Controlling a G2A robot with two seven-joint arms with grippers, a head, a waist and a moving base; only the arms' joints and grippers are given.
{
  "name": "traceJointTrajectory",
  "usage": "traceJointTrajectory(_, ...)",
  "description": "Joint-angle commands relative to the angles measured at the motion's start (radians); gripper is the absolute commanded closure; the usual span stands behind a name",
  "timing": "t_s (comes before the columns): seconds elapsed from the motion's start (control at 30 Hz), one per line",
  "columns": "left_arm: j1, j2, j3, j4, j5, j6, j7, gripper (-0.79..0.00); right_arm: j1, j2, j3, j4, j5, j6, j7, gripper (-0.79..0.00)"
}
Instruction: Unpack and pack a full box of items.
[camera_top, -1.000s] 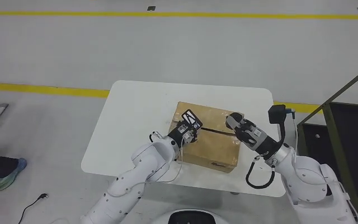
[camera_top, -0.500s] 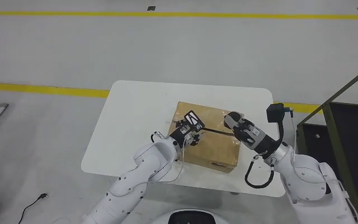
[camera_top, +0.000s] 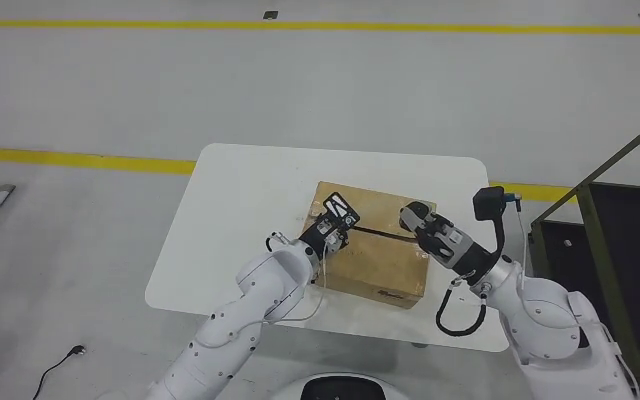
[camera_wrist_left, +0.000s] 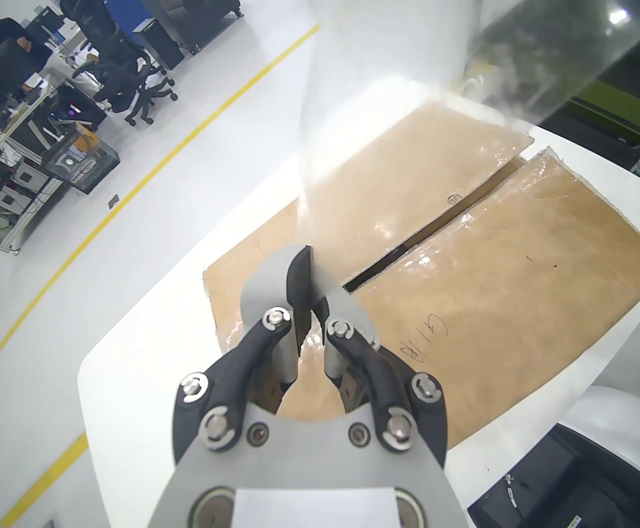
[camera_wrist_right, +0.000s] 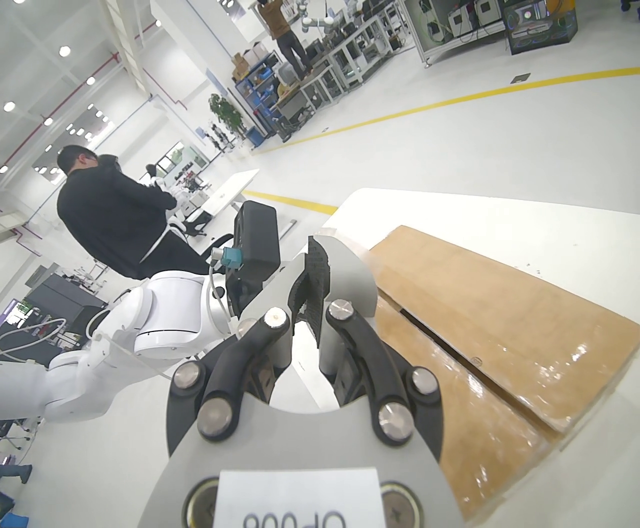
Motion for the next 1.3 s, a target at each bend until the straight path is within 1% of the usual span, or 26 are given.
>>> traceJointTrajectory(0.0,0.010,0.002,-0.016,-0.009,-0.003,-0.001,-0.001,0.000,-0.004,0.000,0.007,0.000,0.003,-0.001,-0.005,-0.431)
traceJointTrajectory(0.03,0.014,0.003,-0.024,-0.013,-0.003,-0.002,-0.002,0.000,-0.006,0.001,0.011,0.001,0.006,-0.001,-0.007,-0.493)
traceJointTrajectory(0.07,0.018,0.004,-0.033,-0.016,-0.002,-0.001,-0.005,0.000,-0.009,0.001,0.017,0.002,0.010,-0.002,-0.012,-0.582)
traceJointTrajectory(0.1,0.021,0.005,-0.041,-0.020,-0.002,-0.002,-0.006,0.000,-0.013,0.001,0.023,0.004,0.014,-0.003,-0.016,-0.634)
traceJointTrajectory(0.23,0.034,0.010,-0.077,-0.040,-0.003,-0.001,-0.010,0.000,-0.029,0.003,0.053,0.010,0.031,-0.013,-0.026,-0.653)
traceJointTrajectory(0.43,0.053,0.017,-0.145,-0.060,-0.020,0.010,-0.011,0.000,-0.060,0.006,0.106,0.045,0.059,-0.042,-0.040,-0.653)
traceJointTrajectory(0.53,0.059,0.020,-0.184,-0.067,-0.041,0.015,-0.007,0.000,-0.074,0.007,0.123,0.081,0.063,-0.045,-0.040,-0.634)
traceJointTrajectory(0.57,0.060,0.022,-0.198,-0.069,-0.045,0.015,-0.006,0.000,-0.077,0.007,0.125,0.093,0.062,-0.047,-0.039,-0.591)
traceJointTrajectory(0.67,0.068,0.025,-0.232,-0.071,-0.065,0.023,-0.008,0.000,-0.082,0.008,0.125,0.125,0.062,-0.056,-0.036,-0.563)
traceJointTrajectory(0.7,0.070,0.025,-0.243,-0.070,-0.079,0.027,-0.010,-0.043,-0.081,0.008,0.123,0.136,0.058,-0.058,-0.035,-0.554)
traceJointTrajectory(0.73,0.071,0.025,-0.252,-0.067,-0.092,0.031,-0.011,-0.169,-0.079,0.008,0.118,0.146,0.058,-0.059,-0.034,-0.536)
traceJointTrajectory(0.77,0.071,0.025,-0.260,-0.064,-0.100,0.034,-0.012,-0.256,-0.076,0.008,0.113,0.157,0.057,-0.061,-0.033,-0.539)
traceJointTrajectory(0.8,0.071,0.025,-0.267,-0.062,-0.104,0.038,-0.015,-0.385,-0.073,0.008,0.107,0.166,0.052,-0.062,-0.032,-0.526)
traceJointTrajectory(0.87,0.071,0.026,-0.274,-0.063,-0.108,0.039,-0.014,-0.566,-0.066,0.007,0.095,0.183,0.040,-0.062,-0.029,-0.511)
traceJointTrajectory(0.9,0.073,0.026,-0.277,-0.064,-0.107,0.042,-0.012,-0.711,-0.062,0.007,0.090,0.190,0.032,-0.059,-0.029,-0.517)
traceJointTrajectory(0.93,0.075,0.026,-0.278,-0.065,-0.108,0.044,-0.009,-0.757,-0.059,0.007,0.085,0.196,0.029,-0.060,-0.032,-0.514)
traceJointTrajectory(0.97,0.076,0.026,-0.280,-0.065,-0.110,0.045,-0.006,-0.785,-0.056,0.007,0.079,0.204,0.028,-0.061,-0.032,-0.520)
traceJointTrajectory(1.2,0.093,0.026,-0.295,-0.063,-0.110,0.065,0.015,-0.785,-0.041,0.006,0.061,0.227,0.017,-0.066,-0.035,-0.523)
traceJointTrajectory(1.27,0.100,0.028,-0.299,-0.067,-0.088,0.068,0.027,-0.785,-0.039,0.006,0.056,0.229,0.013,-0.064,-0.035,-0.523)
